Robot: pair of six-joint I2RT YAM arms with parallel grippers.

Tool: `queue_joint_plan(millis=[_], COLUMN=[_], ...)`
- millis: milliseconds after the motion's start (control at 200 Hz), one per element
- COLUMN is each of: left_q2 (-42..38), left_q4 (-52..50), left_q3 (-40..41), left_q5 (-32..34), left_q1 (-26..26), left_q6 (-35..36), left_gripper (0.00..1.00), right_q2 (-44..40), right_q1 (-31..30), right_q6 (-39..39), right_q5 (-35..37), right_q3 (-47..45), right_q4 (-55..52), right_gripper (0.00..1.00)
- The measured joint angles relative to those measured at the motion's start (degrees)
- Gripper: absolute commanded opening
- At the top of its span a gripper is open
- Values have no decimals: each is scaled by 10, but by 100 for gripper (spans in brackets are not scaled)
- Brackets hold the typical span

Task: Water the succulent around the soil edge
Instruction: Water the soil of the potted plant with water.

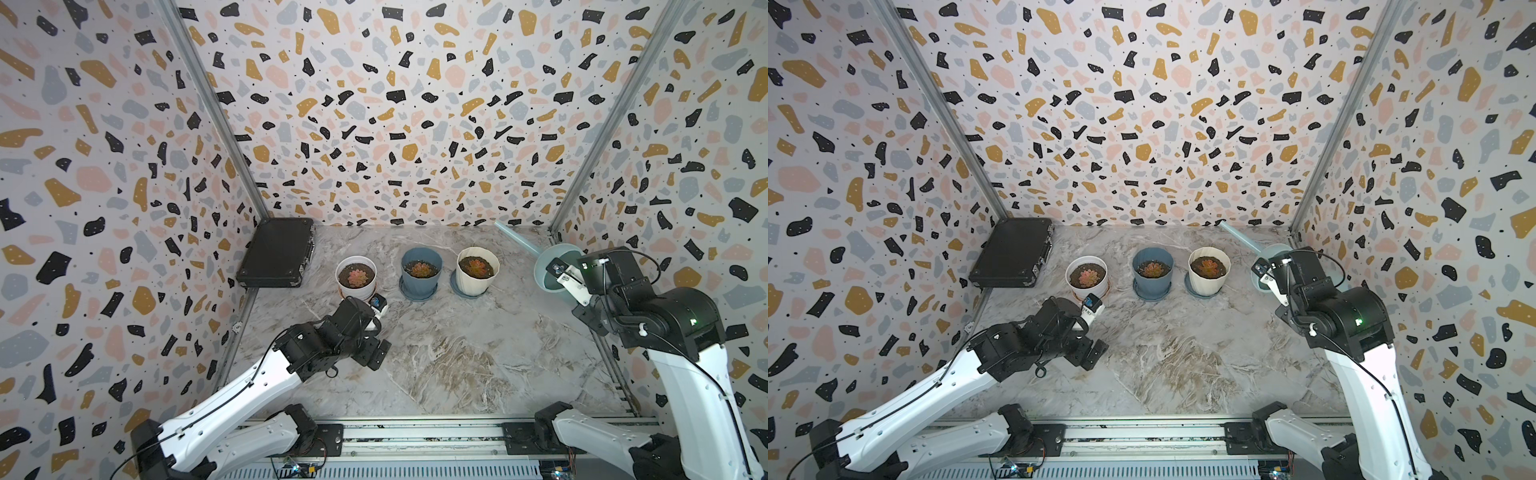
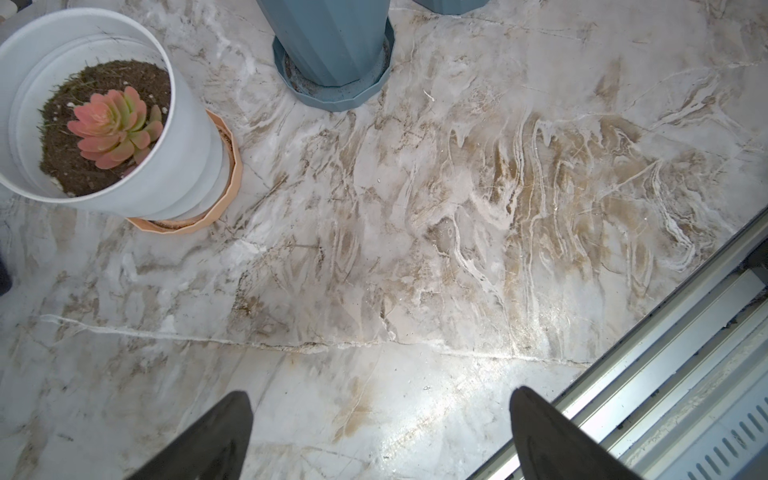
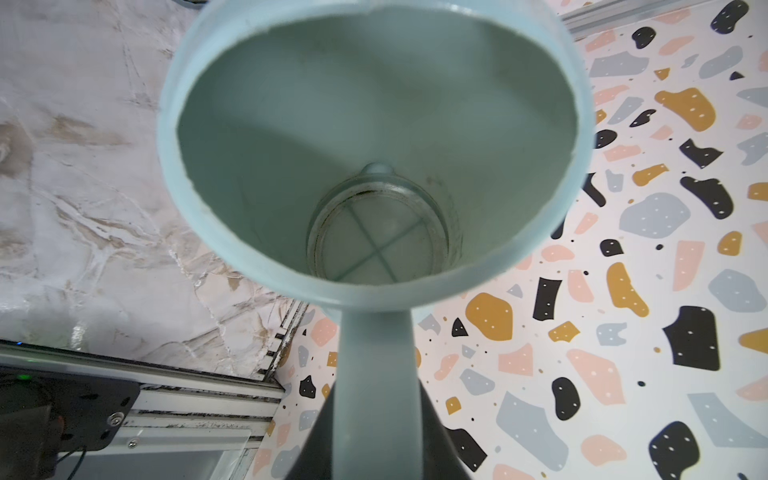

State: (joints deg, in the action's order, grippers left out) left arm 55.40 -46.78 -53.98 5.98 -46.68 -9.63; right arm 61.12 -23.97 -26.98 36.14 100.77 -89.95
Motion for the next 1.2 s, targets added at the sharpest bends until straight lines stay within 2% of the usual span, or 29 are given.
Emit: queue_joint_plan(millis=[340,581,1197], left_q2=[-11,-30,-43], left_q4=[-18,-26,-34], left_q3=[0,0,0], left_q5=[8,21,38], left_q1=[0,0,0], left_q6=[-2,-2,0], left_gripper=[99,99,99], right_q2=[-37,-32,67], right_q1=[0,-2,-96], right_q6=[76,99,96], right_q5=[-78,-115,-85], right_q3=[-13,-13,8], right_q4=[-6,-6,-6], right_gripper=[0,0,0])
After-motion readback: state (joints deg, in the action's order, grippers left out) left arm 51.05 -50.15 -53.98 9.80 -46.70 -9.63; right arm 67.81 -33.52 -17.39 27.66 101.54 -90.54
